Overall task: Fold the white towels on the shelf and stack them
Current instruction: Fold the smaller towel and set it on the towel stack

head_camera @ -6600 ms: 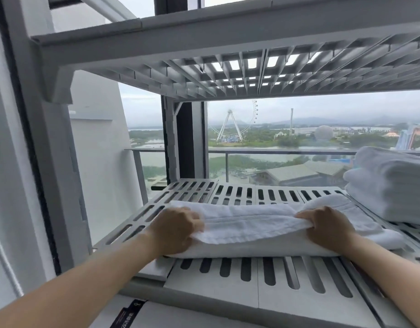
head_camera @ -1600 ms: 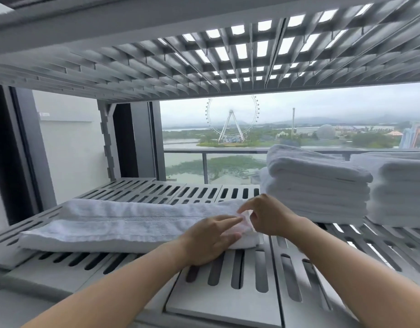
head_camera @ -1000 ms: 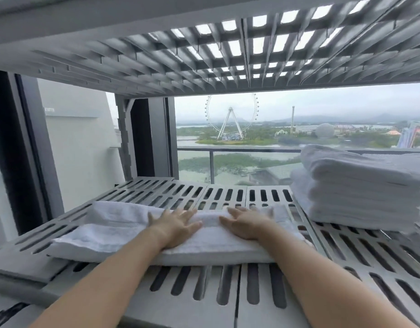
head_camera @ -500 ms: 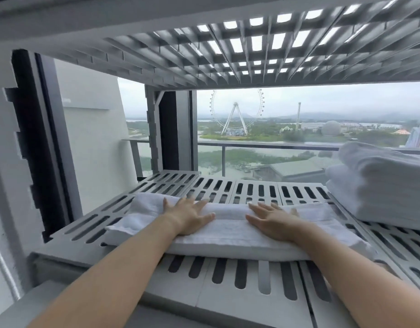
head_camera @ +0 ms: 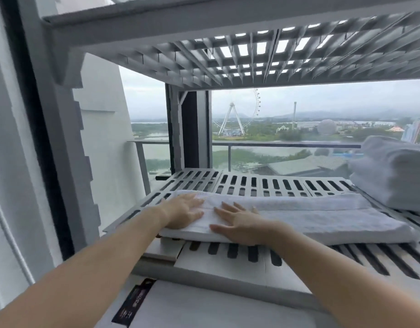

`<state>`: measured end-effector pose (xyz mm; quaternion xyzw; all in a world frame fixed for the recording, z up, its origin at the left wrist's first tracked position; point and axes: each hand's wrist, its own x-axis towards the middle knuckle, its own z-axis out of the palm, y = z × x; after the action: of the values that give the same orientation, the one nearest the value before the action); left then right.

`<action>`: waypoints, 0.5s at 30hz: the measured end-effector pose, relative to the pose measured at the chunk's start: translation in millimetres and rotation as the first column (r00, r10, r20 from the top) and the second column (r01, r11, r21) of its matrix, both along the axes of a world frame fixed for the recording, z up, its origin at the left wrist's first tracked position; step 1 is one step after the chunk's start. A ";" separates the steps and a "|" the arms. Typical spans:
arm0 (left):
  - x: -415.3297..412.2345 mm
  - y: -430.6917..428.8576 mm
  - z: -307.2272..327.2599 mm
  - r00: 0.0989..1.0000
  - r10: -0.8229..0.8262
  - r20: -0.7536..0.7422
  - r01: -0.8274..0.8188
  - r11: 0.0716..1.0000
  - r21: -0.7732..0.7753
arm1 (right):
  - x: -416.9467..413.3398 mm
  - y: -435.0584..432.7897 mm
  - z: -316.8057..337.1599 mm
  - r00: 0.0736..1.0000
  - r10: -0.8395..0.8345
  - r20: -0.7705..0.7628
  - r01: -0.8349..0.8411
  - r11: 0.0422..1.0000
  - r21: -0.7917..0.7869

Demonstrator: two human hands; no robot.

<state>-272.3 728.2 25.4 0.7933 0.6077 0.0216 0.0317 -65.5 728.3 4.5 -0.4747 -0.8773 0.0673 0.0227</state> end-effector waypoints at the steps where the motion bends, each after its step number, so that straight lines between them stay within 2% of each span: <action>1: -8.4 -5.7 1.9 1.000 -0.009 -0.010 0.009 1.000 0.004 | -14.1 -4.3 -0.4 1.000 0.018 0.013 -0.018 1.000 0.011; 5: -41.8 -25.3 8.7 0.998 0.011 -0.056 -0.007 0.998 0.061 | -58.1 -17.8 1.0 1.000 0.010 0.023 -0.013 0.994 0.110; 10: -66.6 -38.0 6.8 1.000 0.007 0.000 -0.007 0.997 0.077 | -88.4 -28.9 1.5 1.000 0.008 -0.030 0.002 0.946 0.324; 13: -68.6 -40.1 6.1 0.999 -0.008 0.052 0.005 0.998 0.065 | -92.9 -33.0 -0.7 0.998 0.018 -0.061 0.004 0.937 0.350; 15: -68.1 -41.0 5.2 0.999 -0.010 0.030 0.009 0.999 0.054 | -92.6 -34.6 -0.5 0.996 0.023 -0.086 0.008 0.940 0.341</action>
<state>-340.3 687.3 30.7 0.7963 0.6026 0.0498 0.0197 -158.2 693.7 4.1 -0.4569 -0.8756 -0.0646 0.1429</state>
